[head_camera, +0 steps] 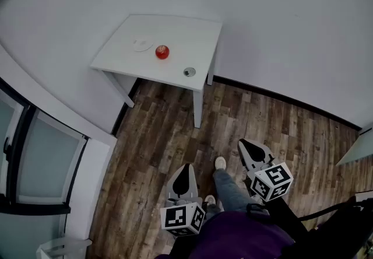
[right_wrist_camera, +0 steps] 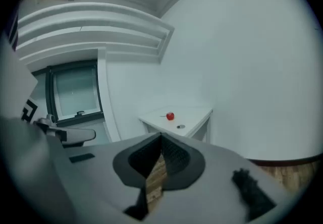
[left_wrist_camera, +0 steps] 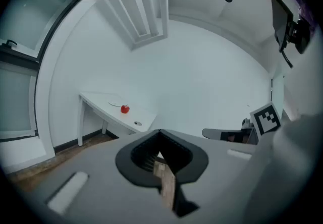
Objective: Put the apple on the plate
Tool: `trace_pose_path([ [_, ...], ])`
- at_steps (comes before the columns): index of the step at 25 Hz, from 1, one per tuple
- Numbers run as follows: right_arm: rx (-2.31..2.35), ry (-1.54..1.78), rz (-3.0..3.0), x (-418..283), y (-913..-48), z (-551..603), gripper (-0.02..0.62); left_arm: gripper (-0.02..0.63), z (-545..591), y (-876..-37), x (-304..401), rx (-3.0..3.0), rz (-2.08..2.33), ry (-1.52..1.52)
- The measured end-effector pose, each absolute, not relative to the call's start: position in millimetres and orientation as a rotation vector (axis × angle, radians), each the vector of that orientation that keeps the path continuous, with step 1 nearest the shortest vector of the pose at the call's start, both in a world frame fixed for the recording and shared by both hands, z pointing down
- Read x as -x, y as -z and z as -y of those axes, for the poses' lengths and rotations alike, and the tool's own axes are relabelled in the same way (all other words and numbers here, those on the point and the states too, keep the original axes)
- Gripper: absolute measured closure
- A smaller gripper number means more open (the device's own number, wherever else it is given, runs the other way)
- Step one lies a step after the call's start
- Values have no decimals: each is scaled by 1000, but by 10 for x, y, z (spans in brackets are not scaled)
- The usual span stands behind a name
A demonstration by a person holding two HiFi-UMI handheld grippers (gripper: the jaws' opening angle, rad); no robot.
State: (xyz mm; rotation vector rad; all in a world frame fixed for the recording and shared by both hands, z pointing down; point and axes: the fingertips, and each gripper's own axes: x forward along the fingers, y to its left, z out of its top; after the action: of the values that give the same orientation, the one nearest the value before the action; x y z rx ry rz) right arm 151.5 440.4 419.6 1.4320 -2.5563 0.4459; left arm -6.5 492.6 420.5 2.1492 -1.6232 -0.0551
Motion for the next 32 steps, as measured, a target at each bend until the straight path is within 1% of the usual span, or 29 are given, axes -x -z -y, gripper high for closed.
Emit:
trace_pose_path([
  [11, -1333, -442, 2581, -1492, -4204, -3365, 584, 600, -3975, -4250, 67, -2103, 1697, 47],
  [23, -1226, -431, 2629, -1729, -4195, -2131, 584, 600, -2760, -4180, -280, -2100, 1753, 38],
  [32, -1182, -467, 2644, -1872, -4316, -1697, 584, 600, -2344, -4245, -530, -2086, 1760, 22],
])
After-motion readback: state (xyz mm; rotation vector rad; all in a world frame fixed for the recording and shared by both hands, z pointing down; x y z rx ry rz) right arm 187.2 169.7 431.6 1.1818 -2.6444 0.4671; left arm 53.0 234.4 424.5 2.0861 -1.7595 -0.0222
